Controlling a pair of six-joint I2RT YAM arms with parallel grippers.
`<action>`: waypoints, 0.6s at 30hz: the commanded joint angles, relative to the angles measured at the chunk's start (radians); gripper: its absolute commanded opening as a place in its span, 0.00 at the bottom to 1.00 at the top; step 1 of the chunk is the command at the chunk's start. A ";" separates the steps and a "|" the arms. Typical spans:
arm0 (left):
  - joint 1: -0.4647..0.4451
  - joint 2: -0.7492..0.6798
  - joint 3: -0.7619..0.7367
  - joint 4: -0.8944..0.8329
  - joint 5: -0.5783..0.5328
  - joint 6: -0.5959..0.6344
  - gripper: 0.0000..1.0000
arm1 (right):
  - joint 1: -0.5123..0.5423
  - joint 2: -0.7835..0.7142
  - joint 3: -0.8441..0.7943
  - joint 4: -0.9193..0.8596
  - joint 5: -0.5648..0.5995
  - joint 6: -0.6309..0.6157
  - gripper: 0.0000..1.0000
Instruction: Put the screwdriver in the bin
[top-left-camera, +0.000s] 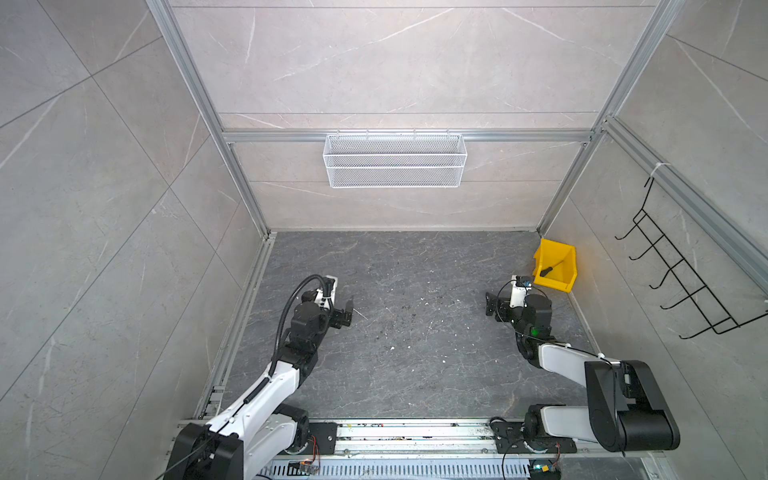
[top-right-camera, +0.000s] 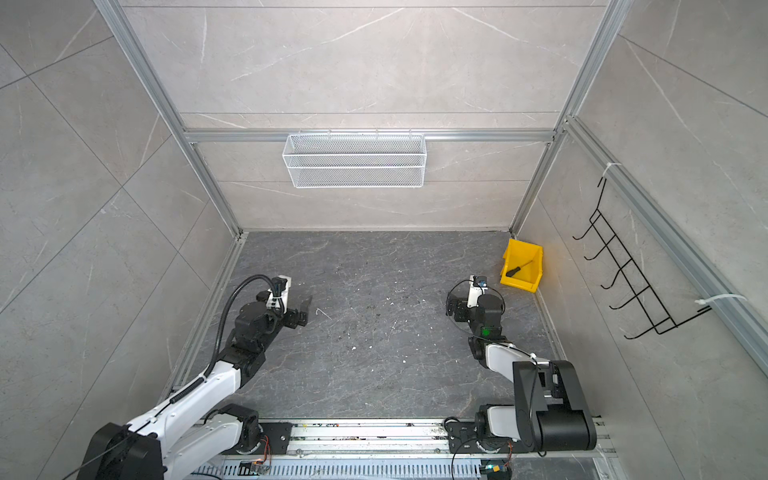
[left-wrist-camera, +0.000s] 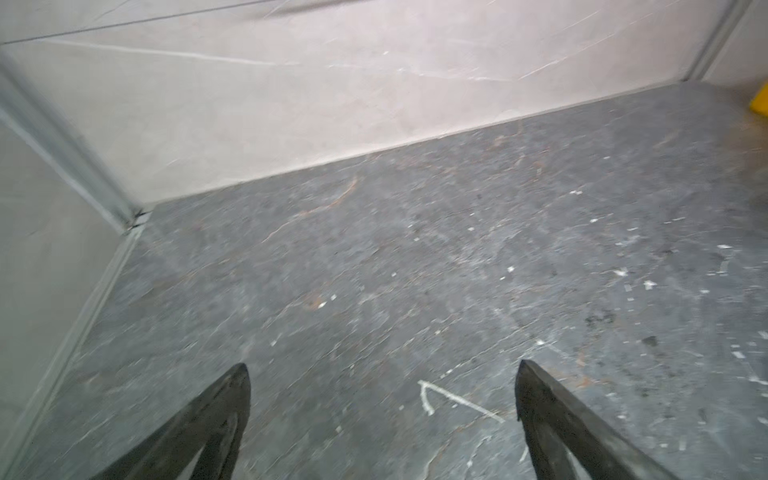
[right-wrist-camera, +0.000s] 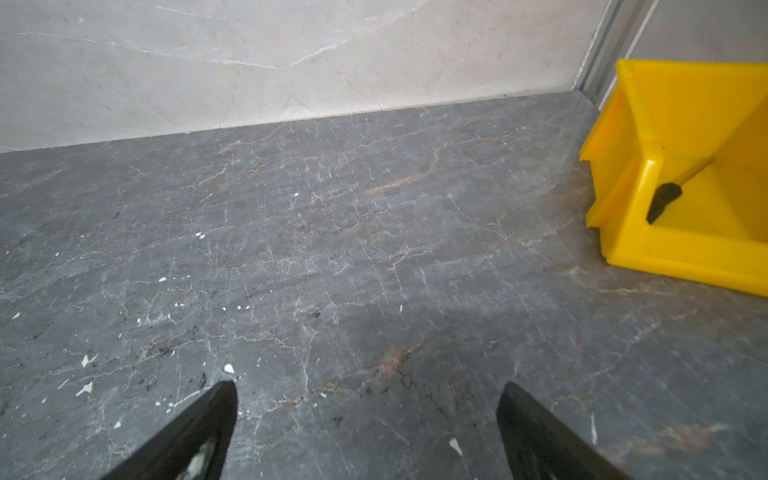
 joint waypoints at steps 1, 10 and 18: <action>0.047 -0.010 -0.060 0.069 -0.165 0.051 0.99 | 0.019 0.044 -0.011 0.114 0.034 -0.044 0.99; 0.162 0.311 -0.109 0.449 -0.158 0.012 0.99 | 0.080 0.146 -0.021 0.209 0.099 -0.086 0.99; 0.275 0.556 -0.045 0.592 -0.002 -0.072 1.00 | 0.083 0.153 -0.006 0.187 0.099 -0.091 0.99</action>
